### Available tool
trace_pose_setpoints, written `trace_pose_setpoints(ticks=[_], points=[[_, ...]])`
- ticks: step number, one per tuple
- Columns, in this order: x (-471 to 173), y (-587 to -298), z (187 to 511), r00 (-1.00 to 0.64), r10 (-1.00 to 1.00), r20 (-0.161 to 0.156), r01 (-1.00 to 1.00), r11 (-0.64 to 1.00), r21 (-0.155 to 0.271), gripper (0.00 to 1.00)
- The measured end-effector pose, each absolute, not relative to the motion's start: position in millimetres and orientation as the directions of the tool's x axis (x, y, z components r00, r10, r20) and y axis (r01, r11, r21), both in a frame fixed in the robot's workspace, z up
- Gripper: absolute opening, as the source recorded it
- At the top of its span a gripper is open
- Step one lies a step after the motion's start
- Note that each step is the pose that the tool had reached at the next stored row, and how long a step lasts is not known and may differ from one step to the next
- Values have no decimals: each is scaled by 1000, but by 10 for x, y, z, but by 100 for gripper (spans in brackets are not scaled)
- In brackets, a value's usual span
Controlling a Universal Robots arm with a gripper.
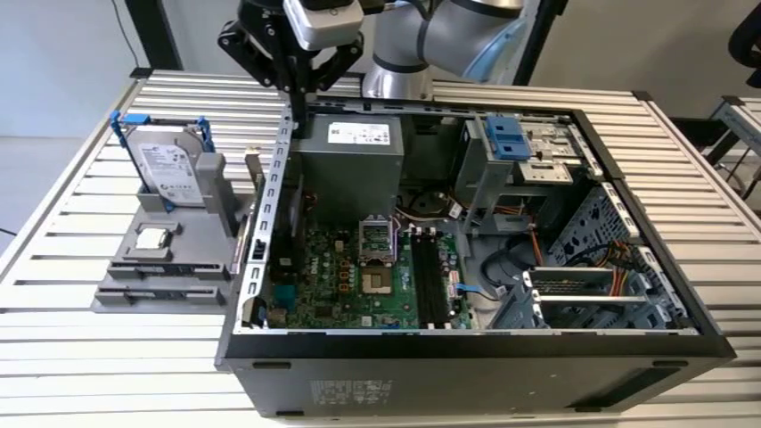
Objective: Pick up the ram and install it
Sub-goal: 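Reach for the ram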
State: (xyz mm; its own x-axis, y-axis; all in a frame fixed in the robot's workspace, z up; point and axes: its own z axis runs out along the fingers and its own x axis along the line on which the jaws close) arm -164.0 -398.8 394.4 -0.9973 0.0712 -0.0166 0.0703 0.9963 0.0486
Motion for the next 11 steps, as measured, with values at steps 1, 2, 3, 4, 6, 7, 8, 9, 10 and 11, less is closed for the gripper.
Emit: trace_pose_setpoints(ticks=[1, 2, 3, 4, 6, 7, 8, 9, 10, 11], points=[[-1658, -3988, 3944, -997, 71, -16, 70, 996, 49, 0], [-1675, -3988, 3944, -997, 71, -16, 70, 996, 49, 0], [-1693, -3988, 3944, -997, 71, -16, 70, 996, 48, 0], [-1710, -3988, 3944, -997, 71, -15, 70, 996, 49, 0], [-1742, -3988, 3944, -997, 71, -15, 70, 996, 48, 0], [-1757, -3988, 3944, -997, 71, -15, 70, 996, 48, 0], [-1772, -3988, 3944, -997, 71, -15, 70, 996, 48, 0], [-1786, -3988, 3944, -997, 71, -15, 70, 996, 48, 0], [-1800, -3988, 3944, -997, 71, -15, 70, 996, 48, 0], [-1814, -3988, 3944, -997, 71, -15, 70, 996, 48, 0]])
